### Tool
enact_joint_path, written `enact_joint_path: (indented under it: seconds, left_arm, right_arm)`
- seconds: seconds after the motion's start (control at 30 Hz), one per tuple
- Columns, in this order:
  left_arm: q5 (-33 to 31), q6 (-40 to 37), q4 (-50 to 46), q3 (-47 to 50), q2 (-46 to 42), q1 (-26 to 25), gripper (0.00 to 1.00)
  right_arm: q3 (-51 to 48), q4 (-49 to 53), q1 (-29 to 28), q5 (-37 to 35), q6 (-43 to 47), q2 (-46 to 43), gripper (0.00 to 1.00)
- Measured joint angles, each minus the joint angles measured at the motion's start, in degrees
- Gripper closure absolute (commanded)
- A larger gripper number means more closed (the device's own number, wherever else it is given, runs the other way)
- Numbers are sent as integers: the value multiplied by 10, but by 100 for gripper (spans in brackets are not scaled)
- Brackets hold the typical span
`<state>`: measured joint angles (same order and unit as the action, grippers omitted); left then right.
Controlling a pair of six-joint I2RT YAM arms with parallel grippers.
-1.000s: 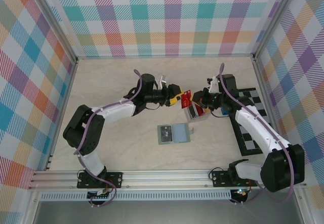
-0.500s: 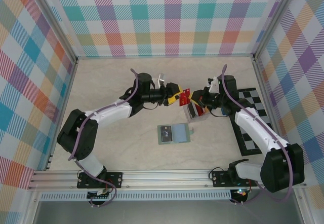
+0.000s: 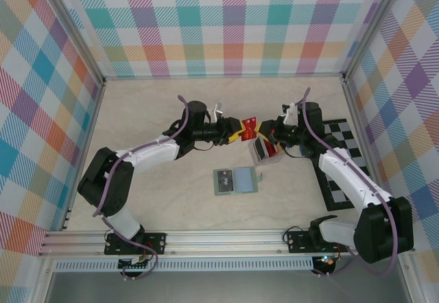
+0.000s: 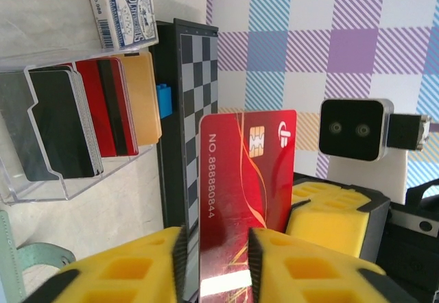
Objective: Put the credit cards into the card holder
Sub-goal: Pick up the credit card from the storage box.
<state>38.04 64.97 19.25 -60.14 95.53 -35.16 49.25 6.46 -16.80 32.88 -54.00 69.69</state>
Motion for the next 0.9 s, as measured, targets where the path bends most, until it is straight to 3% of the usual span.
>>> enact_joint_path:
  seconds: [0.27, 0.4, 0.53, 0.73, 0.9]
  left_arm:
    - [-1, -7, 0, 0, 0, 0, 100]
    - [-7, -24, -18, 2, -2, 0, 100]
    - [-34, -52, -60, 43, -24, -1, 100]
    - [-78, -77, -95, 128, -40, -24, 100]
    - [-115, -95, -119, 165, -42, -55, 100]
  right_arm:
    - [-14, 15, 3, -9, 4, 4, 89]
    - [-19, 46, 3, -16, 23, 9, 67]
    - [-15, 132, -7, -67, 75, 19, 45]
    - [-14, 236, -71, -164, 141, 89, 39]
    - [-14, 261, -108, -207, 160, 132, 42]
